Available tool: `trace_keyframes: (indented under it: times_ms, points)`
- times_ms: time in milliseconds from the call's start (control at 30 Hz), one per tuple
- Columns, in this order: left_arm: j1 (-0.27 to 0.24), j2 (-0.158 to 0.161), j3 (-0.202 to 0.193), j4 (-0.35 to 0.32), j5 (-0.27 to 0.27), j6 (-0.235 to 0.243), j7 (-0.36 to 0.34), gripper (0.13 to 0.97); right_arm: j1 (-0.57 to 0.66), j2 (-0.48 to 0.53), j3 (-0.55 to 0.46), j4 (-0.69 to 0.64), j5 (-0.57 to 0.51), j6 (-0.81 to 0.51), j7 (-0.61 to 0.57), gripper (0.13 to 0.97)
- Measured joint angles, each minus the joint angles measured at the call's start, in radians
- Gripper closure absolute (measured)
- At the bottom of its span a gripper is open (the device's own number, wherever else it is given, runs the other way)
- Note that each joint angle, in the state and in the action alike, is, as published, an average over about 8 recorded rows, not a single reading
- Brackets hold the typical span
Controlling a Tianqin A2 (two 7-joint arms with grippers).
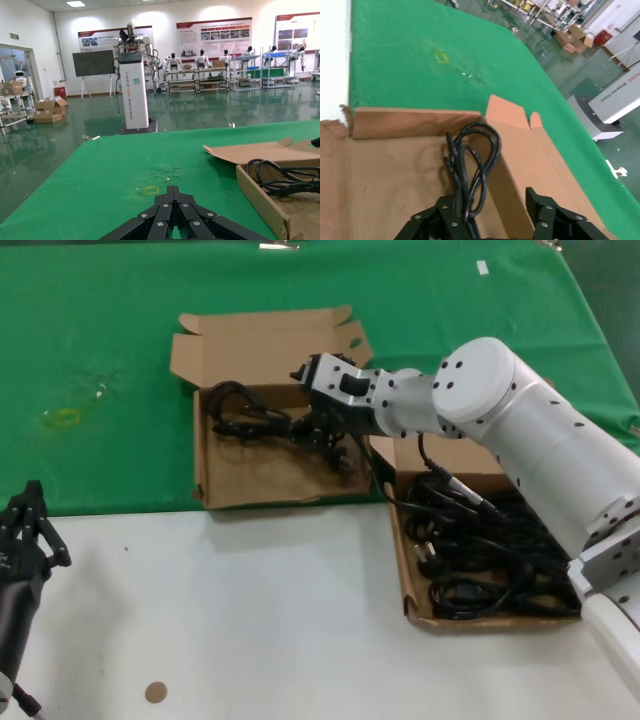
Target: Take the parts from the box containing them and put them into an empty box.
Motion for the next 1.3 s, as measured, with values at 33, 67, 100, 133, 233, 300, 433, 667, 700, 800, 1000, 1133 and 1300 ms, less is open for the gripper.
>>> trace_keyframes:
  times_ms: [33,67,100,133,233,300,433,667,700,800,1000,1133,1300]
  points:
    - [0.000,0.000,0.000,0.000,0.000,0.000,0.000,0.953,0.000,0.000,0.000,0.001,0.000,0.001,0.001,0.664]
    - [0.000,0.000,0.000,0.000,0.000,0.000,0.000,0.953,0.000,0.001,0.000,0.003,0.000,0.002,0.003,0.646]
    - [0.000,0.000,0.000,0.000,0.000,0.000,0.000,0.953,0.000,0.001,0.000,0.004,0.000,0.003,0.004,0.628]
    - [0.000,0.000,0.000,0.000,0.000,0.000,0.000,0.953,-0.001,0.001,0.000,0.006,0.000,0.004,0.005,0.628]
    - [0.000,0.000,0.000,0.000,0.000,0.000,0.000,0.952,-0.007,0.003,0.002,0.012,0.002,0.007,0.007,0.628]
    - [0.000,0.000,0.000,0.000,0.000,0.000,0.000,0.952,-0.017,0.005,0.006,0.023,0.007,0.011,0.008,0.576]
    - [0.000,0.000,0.000,0.000,0.000,0.000,0.000,0.933,-0.054,0.012,0.022,0.060,0.025,0.028,0.013,0.471]
    - [0.000,0.000,0.000,0.000,0.000,0.000,0.000,0.886,-0.148,0.032,0.063,0.155,0.070,0.072,0.024,0.335]
    - [0.000,0.000,0.000,0.000,0.000,0.000,0.000,0.871,-0.163,0.035,0.069,0.170,0.077,0.079,0.026,0.314]
    - [0.000,0.000,0.000,0.000,0.000,0.000,0.000,0.825,-0.209,0.044,0.089,0.216,0.098,0.100,0.031,0.251]
    - [0.000,0.000,0.000,0.000,0.000,0.000,0.000,0.730,-0.301,0.063,0.128,0.309,0.142,0.143,0.042,0.191]
    - [0.000,0.000,0.000,0.000,0.000,0.000,0.000,0.633,-0.362,0.075,0.154,0.371,0.171,0.171,0.049,0.154]
    - [0.000,0.000,0.000,0.000,0.000,0.000,0.000,0.584,-0.439,0.091,0.188,0.448,0.208,0.207,0.058,0.148]
